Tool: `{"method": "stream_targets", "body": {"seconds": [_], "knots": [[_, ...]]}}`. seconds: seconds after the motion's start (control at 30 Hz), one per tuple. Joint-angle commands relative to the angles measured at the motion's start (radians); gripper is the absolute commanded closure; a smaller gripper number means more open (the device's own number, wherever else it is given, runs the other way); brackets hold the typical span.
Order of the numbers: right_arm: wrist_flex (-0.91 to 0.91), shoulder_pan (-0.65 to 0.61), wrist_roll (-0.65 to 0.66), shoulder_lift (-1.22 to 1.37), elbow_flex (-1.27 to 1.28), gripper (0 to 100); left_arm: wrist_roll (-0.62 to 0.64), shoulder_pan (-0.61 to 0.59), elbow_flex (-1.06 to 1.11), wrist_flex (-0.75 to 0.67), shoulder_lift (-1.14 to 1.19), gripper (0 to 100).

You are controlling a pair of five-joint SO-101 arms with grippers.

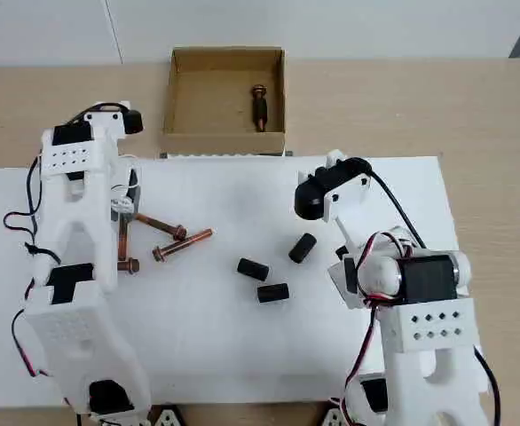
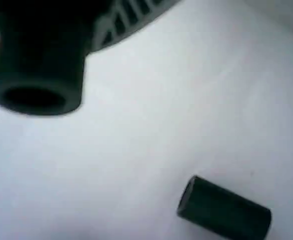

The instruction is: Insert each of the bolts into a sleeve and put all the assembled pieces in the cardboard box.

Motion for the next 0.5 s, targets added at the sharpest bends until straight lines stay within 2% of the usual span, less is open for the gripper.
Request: {"method": "stream_targets", "body": {"seconds": [0.0,0.4,0.47], "knots": [[-0.005,0.004,0.012,-0.022,-0.006,99.5,0.003,0.003,-0.038,-0.014,0.006,93],[-0.005,0.004,0.012,-0.022,-0.006,99.5,0.003,0.002,-0.042,-0.089,0.124,94],[-0.005,0.001,0.012,-0.022,-0.006,99.5,0.003,0.002,-0.042,-0.089,0.118,97]]}}
